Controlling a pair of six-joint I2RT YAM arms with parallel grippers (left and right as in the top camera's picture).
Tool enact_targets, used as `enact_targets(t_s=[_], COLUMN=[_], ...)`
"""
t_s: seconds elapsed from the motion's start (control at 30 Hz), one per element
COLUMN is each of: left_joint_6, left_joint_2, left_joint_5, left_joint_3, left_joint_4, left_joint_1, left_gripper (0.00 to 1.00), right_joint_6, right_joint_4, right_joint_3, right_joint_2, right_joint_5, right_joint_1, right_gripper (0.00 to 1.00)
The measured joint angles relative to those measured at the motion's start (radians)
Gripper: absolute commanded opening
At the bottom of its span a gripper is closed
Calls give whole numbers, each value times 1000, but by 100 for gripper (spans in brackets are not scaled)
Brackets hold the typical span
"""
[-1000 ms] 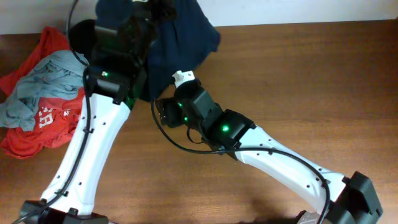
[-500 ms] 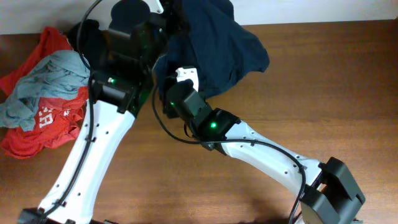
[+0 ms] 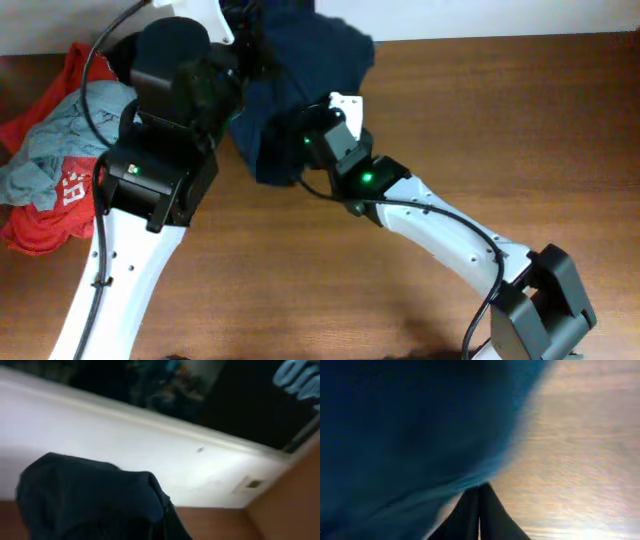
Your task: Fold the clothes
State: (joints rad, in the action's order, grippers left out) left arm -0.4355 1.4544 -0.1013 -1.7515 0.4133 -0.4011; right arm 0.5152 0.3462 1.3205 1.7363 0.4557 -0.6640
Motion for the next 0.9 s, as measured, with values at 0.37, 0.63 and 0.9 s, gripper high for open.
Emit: enact_targets(t_s=[0.37,0.63,0.9], left_joint_6=[13,16,16], left_joint_2=[19,30,31], left_joint_5=[-147,-167,-169], left_joint_3=[0,0,0], left_joint_4=[91,10,24], left_joint_1=[0,0,0], left_gripper=[1,1,1], right_joint_6=[-49,65,208], right_joint_4=[100,107,105], right_joint_3=[-4,-5,-5], right_joint_2=[-159,-171,-171], right_joint_5=[-77,-382,-485], right_joint_1=[24,24,34], right_gripper=[4,45,53])
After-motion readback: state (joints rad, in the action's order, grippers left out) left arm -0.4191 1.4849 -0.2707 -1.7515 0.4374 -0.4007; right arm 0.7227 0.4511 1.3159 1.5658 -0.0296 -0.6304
